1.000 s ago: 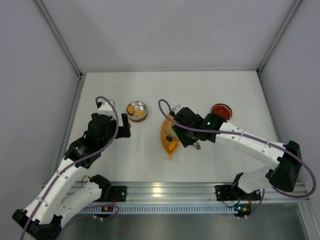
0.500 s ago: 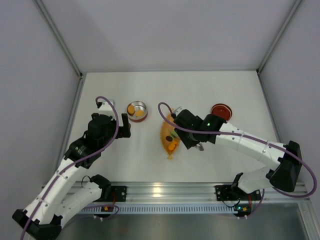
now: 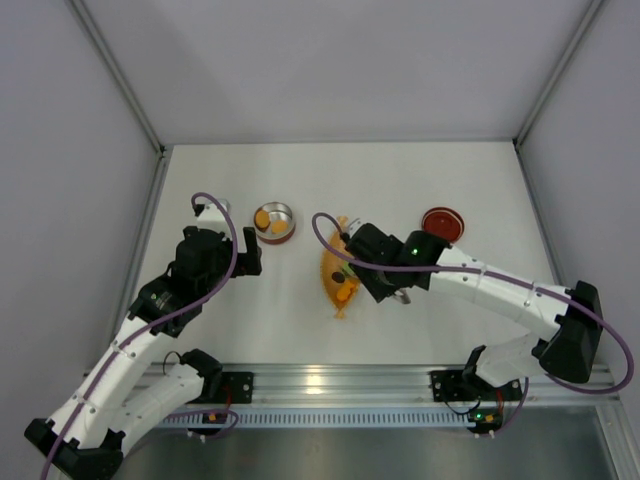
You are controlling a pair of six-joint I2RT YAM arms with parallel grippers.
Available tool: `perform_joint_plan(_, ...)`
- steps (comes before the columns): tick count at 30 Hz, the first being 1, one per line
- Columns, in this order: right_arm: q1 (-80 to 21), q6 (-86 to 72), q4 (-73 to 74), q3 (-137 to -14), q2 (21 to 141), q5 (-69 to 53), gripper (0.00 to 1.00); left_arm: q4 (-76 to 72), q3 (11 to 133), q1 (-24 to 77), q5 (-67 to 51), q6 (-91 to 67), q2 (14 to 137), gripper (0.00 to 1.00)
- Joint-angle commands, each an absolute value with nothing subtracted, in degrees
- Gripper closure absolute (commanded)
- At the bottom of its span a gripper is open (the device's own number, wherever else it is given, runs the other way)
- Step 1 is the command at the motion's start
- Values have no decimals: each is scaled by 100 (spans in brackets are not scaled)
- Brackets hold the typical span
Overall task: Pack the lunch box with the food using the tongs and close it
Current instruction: Pick up the fake food from the plate.
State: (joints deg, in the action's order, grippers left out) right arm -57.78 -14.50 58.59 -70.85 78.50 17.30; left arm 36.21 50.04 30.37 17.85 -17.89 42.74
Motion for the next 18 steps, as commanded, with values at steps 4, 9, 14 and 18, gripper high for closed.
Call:
perform_joint_plan(4,-5950,-1310,6144,-7145,7928,1934,57,3533,4983,3023,1775,-1793,4210,1)
perform_joint_plan(9,-5959,-1257,6073,-7189,8042,1942,57,3533,4983,3015,1767,-1793,4210,1)
perform_joint_plan(14,-5976,-1213,6012,-7277,8191,1942,57,3533,4983,3015,1775,-1793,4210,1)
perform_joint_plan(18,-5994,-1178,6020,-7392,8323,1942,57,3524,4983,3023,1775,-1793,4201,1)
